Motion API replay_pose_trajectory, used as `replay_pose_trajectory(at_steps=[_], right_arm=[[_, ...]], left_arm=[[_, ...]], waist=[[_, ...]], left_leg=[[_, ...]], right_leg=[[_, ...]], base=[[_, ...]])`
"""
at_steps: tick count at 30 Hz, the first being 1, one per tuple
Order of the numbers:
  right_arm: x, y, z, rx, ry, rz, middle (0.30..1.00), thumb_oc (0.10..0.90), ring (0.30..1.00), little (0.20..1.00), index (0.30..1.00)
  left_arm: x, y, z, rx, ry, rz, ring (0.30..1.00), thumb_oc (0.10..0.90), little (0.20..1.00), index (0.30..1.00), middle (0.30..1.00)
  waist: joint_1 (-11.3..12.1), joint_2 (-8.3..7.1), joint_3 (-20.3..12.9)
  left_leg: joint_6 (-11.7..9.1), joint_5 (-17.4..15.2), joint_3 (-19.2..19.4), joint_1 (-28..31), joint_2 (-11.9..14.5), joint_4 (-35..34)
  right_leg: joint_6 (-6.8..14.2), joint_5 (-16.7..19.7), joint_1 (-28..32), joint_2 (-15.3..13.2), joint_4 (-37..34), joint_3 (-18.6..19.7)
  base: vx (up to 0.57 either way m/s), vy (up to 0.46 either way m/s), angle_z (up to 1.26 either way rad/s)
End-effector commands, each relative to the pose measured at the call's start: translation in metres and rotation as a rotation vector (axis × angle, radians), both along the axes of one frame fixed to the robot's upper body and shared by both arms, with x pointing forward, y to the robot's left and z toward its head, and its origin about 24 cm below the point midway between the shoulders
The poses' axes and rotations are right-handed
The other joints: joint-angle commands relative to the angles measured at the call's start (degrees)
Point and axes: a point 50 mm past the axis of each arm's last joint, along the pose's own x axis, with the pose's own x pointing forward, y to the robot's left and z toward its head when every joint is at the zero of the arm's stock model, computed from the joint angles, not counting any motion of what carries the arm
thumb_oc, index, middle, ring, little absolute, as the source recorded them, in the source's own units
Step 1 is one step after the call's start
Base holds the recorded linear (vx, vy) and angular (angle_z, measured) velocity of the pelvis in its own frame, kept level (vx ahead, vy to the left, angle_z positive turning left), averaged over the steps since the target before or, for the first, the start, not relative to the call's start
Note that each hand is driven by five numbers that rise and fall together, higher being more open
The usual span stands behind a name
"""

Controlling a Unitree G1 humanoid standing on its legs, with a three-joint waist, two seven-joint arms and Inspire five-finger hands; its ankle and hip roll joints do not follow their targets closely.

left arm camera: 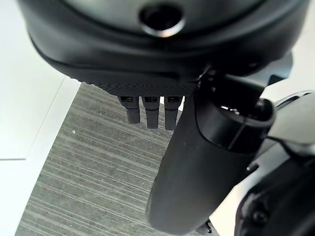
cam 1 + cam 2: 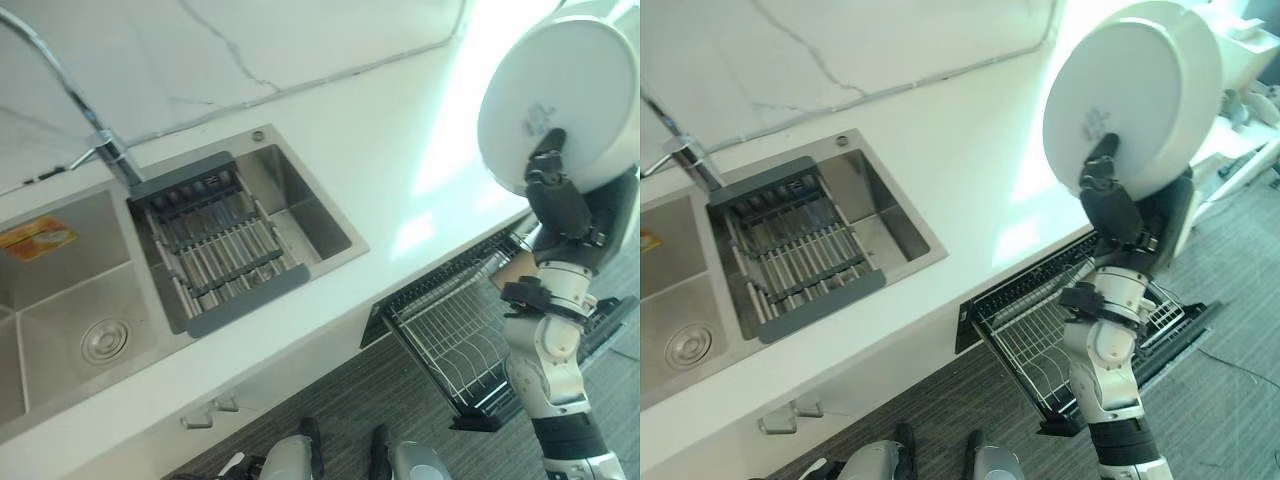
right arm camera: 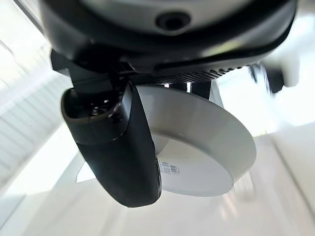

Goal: Place the dishes in the dishwasher.

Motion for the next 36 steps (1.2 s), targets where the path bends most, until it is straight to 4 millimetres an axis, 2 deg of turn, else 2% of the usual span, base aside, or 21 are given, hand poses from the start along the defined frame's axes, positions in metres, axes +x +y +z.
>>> replay_pose_trajectory(at_steps=[1, 6, 11, 15, 22, 23, 24, 25, 28, 30, 32, 34, 36], right_arm=[[-0.019, -0.011, 0.051, -0.061, -0.339, -0.040, 0.300, 0.400, 0.300, 0.300, 0.300], [-0.024, -0.031, 0.027, -0.053, -0.244, -0.095, 0.300, 0.400, 0.300, 0.300, 0.300], [-0.021, -0.035, 0.006, -0.047, -0.160, -0.145, 0.300, 0.400, 0.300, 0.300, 0.300], [-0.016, -0.038, -0.010, -0.020, -0.083, -0.219, 0.300, 0.400, 0.300, 0.300, 0.300], [-0.002, -0.041, -0.048, -0.036, 0.144, -0.241, 0.300, 0.400, 0.300, 0.300, 0.300], [0.001, -0.041, -0.062, -0.040, 0.232, -0.252, 0.300, 0.400, 0.300, 0.300, 0.300], [0.002, -0.041, -0.065, -0.038, 0.246, -0.254, 0.300, 0.400, 0.300, 0.300, 0.300], [0.002, -0.046, -0.078, -0.041, 0.313, -0.312, 0.300, 0.400, 0.300, 0.300, 0.300], [0.002, -0.051, -0.092, -0.065, 0.403, -0.462, 0.300, 0.400, 0.300, 0.300, 0.300], [0.006, -0.056, -0.092, -0.153, 0.459, -0.510, 0.300, 0.400, 0.300, 0.300, 0.300], [0.014, -0.059, -0.094, -0.320, 0.575, -0.538, 0.300, 0.400, 0.300, 0.300, 0.300], [0.019, -0.065, -0.099, -0.468, 0.691, -0.588, 0.300, 0.400, 0.300, 0.300, 0.300], [0.021, -0.068, -0.099, -0.568, 0.734, -0.630, 0.300, 0.400, 0.300, 0.300, 0.300]], left_arm=[[0.029, -0.024, 0.006, -0.088, -0.117, 0.013, 0.900, 0.800, 0.900, 0.900, 0.900], [0.028, -0.026, 0.006, -0.100, -0.111, 0.030, 0.900, 0.800, 0.900, 0.900, 0.900], [0.031, -0.026, 0.007, -0.113, -0.122, 0.045, 0.900, 0.800, 0.900, 0.900, 0.900], [0.035, -0.028, 0.009, -0.129, -0.154, 0.052, 0.900, 0.800, 0.900, 0.900, 0.900], [0.036, -0.032, 0.010, -0.161, -0.182, 0.064, 0.900, 0.800, 0.900, 0.900, 0.900], [0.035, -0.033, 0.010, -0.172, -0.183, 0.071, 0.900, 0.800, 0.900, 0.900, 0.900], [0.035, -0.034, 0.010, -0.174, -0.184, 0.074, 0.900, 0.800, 0.900, 0.900, 0.900], [0.033, -0.035, 0.009, -0.183, -0.183, 0.081, 0.900, 0.800, 0.900, 0.900, 0.900], [0.032, -0.034, 0.009, -0.184, -0.187, 0.078, 0.900, 0.800, 0.900, 0.900, 0.900], [0.035, -0.033, 0.010, -0.191, -0.196, 0.085, 0.900, 0.800, 0.900, 0.900, 0.900], [0.038, -0.031, 0.013, -0.198, -0.204, 0.070, 0.900, 0.800, 0.900, 0.900, 0.900], [0.040, -0.028, 0.015, -0.194, -0.211, 0.033, 0.900, 0.800, 0.900, 0.900, 0.900], [0.039, -0.027, 0.015, -0.188, -0.212, 0.024, 0.900, 0.800, 0.900, 0.900, 0.900]], waist=[[0.5, 0.63, -2.2], [-1.0, 1.11, -2.0], [-1.3, 1.98, -1.0], [-1.2, 2.85, -0.2], [-0.5, 4.29, 1.6], [-0.3, 4.66, 2.1], [-0.2, 4.72, 2.2], [0.1, 5.02, 2.6], [0.8, 5.26, 3.5], [1.0, 5.59, 4.2], [1.5, 5.92, 4.9], [2.1, 5.95, 5.3], [2.4, 5.86, 5.5]], left_leg=[[-0.6, -7.5, -0.1, 4.0, 2.4, 1.0], [-0.7, -7.6, -0.3, 4.5, 2.5, 1.0], [-0.8, -7.2, -1.3, 4.2, 2.4, 1.0], [-1.3, -6.7, -2.0, 3.5, 2.3, 1.0], [-2.3, -5.4, -3.3, 1.9, 2.3, 1.0], [-2.6, -5.1, -3.6, 1.3, 2.4, 1.0], [-2.6, -5.0, -3.6, 1.2, 2.5, 1.0], [-3.0, -4.5, -3.9, 0.6, 2.7, 1.0], [-3.2, -3.9, -3.9, -1.2, 3.2, 1.0], [-3.3, -3.7, -4.1, -1.8, 3.2, 1.0], [-3.1, -3.7, -4.3, -2.1, 2.9, 1.0], [-3.0, -3.7, -4.5, -2.4, 2.7, 1.0], [-2.9, -3.7, -4.6, -2.5, 2.5, 1.0]], right_leg=[[2.9, -3.8, 3.2, -1.1, 0.1, 1.1], [2.6, -4.0, 3.6, -0.7, 0.1, 1.3], [1.9, -4.2, 4.1, -0.3, 0.1, 0.7], [1.4, -4.5, 4.1, -0.4, 0.1, -0.1], [0.6, -4.8, 3.8, -0.3, 0.1, -1.5], [0.4, -4.8, 3.7, -0.2, 0.1, -1.8], [0.4, -4.9, 3.7, -0.2, 0.1, -1.9], [0.2, -4.9, 3.7, -0.1, 0.1, -2.2], [0.0, -5.1, 3.1, 0.0, 0.1, -2.6], [-0.2, -5.1, 2.7, 0.0, 0.1, -2.7], [-0.3, -5.0, 2.5, 0.0, 0.1, -2.6], [-0.2, -4.7, 2.2, -0.2, 0.1, -2.6], [-0.2, -4.7, 2.2, -0.2, 0.1, -2.6]], base=[[0.02, -0.020, -0.15], [0.02, -0.027, -0.09], [0.02, -0.042, 0.02], [0.00, -0.018, 0.16], [0.00, 0.000, 0.11], [0.00, 0.012, 0.15], [0.01, 0.017, 0.19], [0.01, 0.004, 0.13], [0.00, -0.009, 0.13], [-0.03, 0.018, 0.06], [-0.01, 0.012, 0.02], [0.00, 0.000, 0.00], [0.01, 0.011, 0.08]])
